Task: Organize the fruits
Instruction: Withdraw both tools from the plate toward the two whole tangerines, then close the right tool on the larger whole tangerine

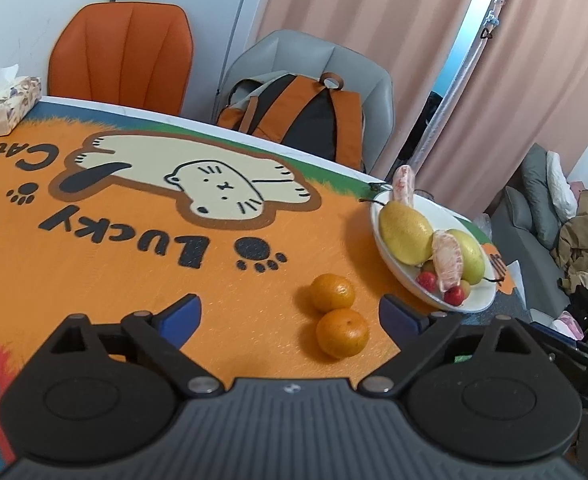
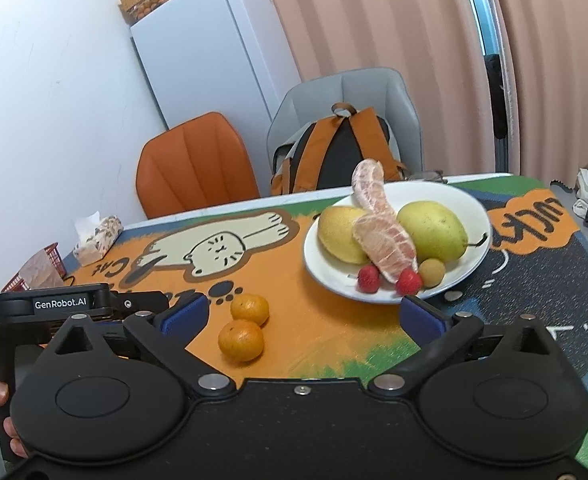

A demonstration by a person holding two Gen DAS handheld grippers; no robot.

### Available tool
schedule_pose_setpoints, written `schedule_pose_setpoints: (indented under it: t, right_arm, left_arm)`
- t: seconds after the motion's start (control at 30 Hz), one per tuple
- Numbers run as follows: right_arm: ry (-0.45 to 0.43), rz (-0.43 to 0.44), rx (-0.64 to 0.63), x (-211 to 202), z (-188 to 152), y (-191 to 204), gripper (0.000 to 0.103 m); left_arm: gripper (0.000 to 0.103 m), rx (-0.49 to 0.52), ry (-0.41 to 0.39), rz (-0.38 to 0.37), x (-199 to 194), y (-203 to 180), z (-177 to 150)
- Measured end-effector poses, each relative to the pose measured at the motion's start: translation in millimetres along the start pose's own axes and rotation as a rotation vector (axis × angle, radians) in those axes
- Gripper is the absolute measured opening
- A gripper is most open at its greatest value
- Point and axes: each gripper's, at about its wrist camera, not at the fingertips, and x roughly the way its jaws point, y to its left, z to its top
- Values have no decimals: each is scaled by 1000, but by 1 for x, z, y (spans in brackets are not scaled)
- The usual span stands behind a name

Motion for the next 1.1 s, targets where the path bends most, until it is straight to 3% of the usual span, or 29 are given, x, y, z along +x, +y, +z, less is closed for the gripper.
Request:
schedule_pose_setpoints:
  t: [0.27,1.1]
  right_arm:
    - [45,3,-19,14,-11,15,103]
    - [146,26,-97,64,-32,58,103]
  left_arm:
    - [101,-40,13,-3,-2,20,-7]
    - [101,-116,32,8,-3,66,-16]
